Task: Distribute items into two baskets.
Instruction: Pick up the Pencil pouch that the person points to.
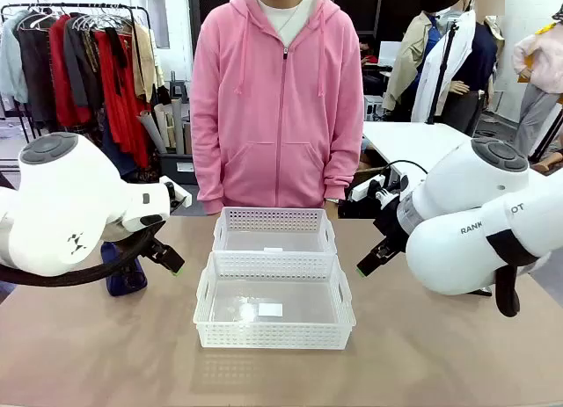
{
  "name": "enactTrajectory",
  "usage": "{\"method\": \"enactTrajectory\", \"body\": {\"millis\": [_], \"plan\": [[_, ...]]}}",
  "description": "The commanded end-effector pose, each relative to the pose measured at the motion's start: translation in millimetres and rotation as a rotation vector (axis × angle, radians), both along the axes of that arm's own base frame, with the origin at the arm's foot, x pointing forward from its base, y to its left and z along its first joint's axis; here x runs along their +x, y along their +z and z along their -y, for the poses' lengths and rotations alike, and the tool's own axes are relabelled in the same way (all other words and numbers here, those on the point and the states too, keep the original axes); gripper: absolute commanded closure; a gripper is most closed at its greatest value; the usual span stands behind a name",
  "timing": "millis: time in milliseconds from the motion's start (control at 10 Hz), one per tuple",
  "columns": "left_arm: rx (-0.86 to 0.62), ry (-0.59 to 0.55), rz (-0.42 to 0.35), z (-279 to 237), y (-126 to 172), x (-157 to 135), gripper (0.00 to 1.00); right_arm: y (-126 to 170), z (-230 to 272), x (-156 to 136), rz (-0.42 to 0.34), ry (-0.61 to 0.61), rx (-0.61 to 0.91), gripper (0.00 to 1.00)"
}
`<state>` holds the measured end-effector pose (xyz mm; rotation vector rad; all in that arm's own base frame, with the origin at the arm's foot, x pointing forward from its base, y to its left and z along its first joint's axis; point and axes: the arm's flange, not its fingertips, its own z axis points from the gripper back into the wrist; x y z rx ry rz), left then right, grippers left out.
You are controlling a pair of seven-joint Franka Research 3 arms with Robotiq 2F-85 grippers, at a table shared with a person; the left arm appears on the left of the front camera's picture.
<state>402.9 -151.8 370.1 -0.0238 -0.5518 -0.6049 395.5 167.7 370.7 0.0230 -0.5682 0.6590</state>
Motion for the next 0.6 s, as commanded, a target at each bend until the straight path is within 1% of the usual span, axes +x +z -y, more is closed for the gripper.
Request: {"method": "enactTrajectory", "body": {"millis": [0,500], "plan": [[0.0,0.0,0.0,0.0,0.1,0.0,0.0,0.1,0.0,0.0,0.0,0.0,0.0,0.0],[0.0,0.0,0.0,0.0,0.1,0.0,0.0,0.1,0.0,0.0,0.0,0.0,0.0,0.0]]}}
